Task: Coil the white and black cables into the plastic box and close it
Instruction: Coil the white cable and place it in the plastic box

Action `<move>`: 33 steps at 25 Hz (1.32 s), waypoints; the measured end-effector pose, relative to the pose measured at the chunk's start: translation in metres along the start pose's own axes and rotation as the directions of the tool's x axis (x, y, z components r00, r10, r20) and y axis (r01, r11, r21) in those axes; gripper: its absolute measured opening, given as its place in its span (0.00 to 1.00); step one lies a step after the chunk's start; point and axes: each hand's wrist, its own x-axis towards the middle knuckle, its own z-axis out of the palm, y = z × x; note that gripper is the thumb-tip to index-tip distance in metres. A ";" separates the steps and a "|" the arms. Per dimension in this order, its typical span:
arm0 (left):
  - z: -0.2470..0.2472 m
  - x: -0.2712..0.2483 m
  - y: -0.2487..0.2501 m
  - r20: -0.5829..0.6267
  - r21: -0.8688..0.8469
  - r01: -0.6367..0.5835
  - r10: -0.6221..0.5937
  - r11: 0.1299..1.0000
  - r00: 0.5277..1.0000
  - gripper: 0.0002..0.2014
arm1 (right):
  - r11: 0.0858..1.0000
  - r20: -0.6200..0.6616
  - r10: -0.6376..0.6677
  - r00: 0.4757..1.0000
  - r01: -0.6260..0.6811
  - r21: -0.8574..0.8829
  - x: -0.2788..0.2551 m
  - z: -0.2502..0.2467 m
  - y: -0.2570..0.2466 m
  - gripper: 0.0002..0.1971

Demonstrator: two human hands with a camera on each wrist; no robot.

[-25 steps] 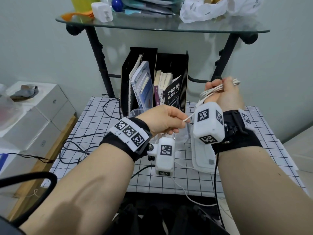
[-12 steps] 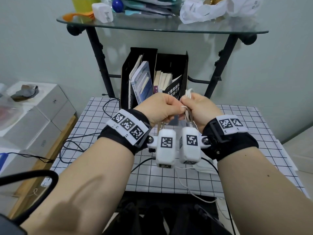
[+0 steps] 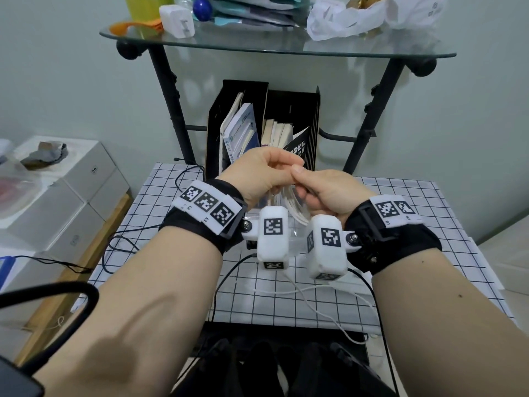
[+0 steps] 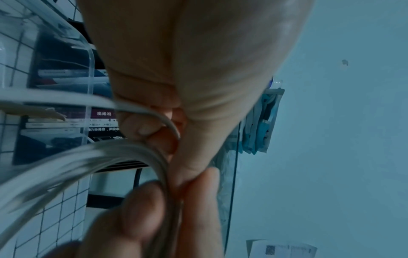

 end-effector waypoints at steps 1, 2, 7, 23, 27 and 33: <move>-0.001 0.000 -0.002 -0.004 0.002 0.005 -0.005 1.000 1.000 0.07 | 1.000 0.014 -0.007 1.000 0.007 0.002 0.000 -0.001 0.000 0.23; -0.001 -0.001 -0.004 -0.001 -0.001 0.013 -0.013 1.000 1.000 0.06 | 1.000 0.029 -0.013 1.000 0.012 0.015 0.000 -0.002 0.001 0.23; -0.005 -0.003 -0.010 0.102 -0.014 0.060 -0.058 0.998 0.993 0.09 | 0.963 0.109 -0.032 0.994 0.002 0.269 0.001 -0.006 0.003 0.23; -0.006 0.003 -0.019 0.015 -0.092 0.074 -0.073 0.993 0.997 0.10 | 0.930 0.060 0.018 0.998 -0.039 0.365 -0.004 -0.002 0.000 0.15; -0.009 0.000 -0.018 0.034 -0.160 0.092 -0.087 0.983 0.996 0.12 | 0.917 0.145 0.013 0.989 -0.070 0.394 -0.003 -0.001 0.002 0.16; -0.003 -0.002 -0.011 0.112 -0.251 0.149 -0.124 0.956 0.986 0.19 | 0.867 0.076 -0.044 0.996 0.000 0.498 -0.001 -0.002 -0.008 0.19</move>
